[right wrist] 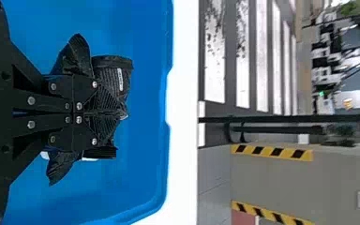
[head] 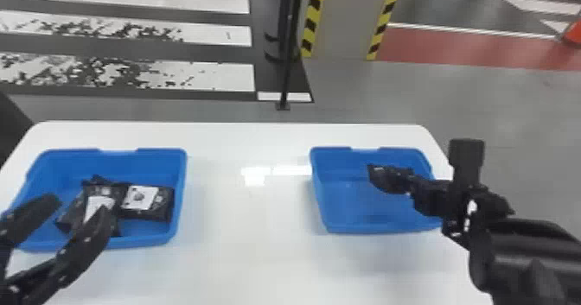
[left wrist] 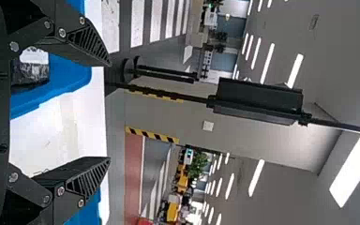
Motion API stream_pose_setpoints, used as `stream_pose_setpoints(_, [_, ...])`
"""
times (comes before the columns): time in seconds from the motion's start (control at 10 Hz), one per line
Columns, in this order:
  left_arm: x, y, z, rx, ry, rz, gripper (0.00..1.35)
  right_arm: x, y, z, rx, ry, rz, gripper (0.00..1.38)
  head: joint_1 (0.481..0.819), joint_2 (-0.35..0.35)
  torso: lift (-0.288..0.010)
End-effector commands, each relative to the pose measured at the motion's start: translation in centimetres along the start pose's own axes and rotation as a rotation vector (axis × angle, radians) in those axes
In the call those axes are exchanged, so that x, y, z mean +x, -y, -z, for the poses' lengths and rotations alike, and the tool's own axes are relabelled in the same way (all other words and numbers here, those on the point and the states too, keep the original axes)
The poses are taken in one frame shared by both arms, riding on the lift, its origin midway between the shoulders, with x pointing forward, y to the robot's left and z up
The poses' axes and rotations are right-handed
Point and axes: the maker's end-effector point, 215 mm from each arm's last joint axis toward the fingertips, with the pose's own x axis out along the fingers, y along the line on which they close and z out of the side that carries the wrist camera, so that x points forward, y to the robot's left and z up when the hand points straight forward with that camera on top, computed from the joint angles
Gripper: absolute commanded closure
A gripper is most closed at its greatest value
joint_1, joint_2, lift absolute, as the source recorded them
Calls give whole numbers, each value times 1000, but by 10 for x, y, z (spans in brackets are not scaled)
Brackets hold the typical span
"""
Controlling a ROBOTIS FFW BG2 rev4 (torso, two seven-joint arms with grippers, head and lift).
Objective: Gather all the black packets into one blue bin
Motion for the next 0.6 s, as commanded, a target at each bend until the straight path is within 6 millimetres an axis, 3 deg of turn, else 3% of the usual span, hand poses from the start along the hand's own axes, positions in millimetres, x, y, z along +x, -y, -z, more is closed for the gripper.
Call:
stream_pose_setpoints(0.0, [10,16,4,-49,-13,55,344,-22,-60,-36,-32,96,-115,1277,695,-161,-110])
stream_pose_setpoints(0.2, [22,30,24,-113,-68,123,344,-49,-162,-60,-55,167,-322,1277,695,-91,-110])
stream_pose_setpoints(0.3, [29,41,30,-151,-84,168,344,-64,-195,-70,-62,199,-390,1277,695,-39,-110])
stream_pose_setpoints(0.5, [52,70,26,-247,-63,287,344,-86,-235,-84,-88,238,-472,1277,695,11,-110])
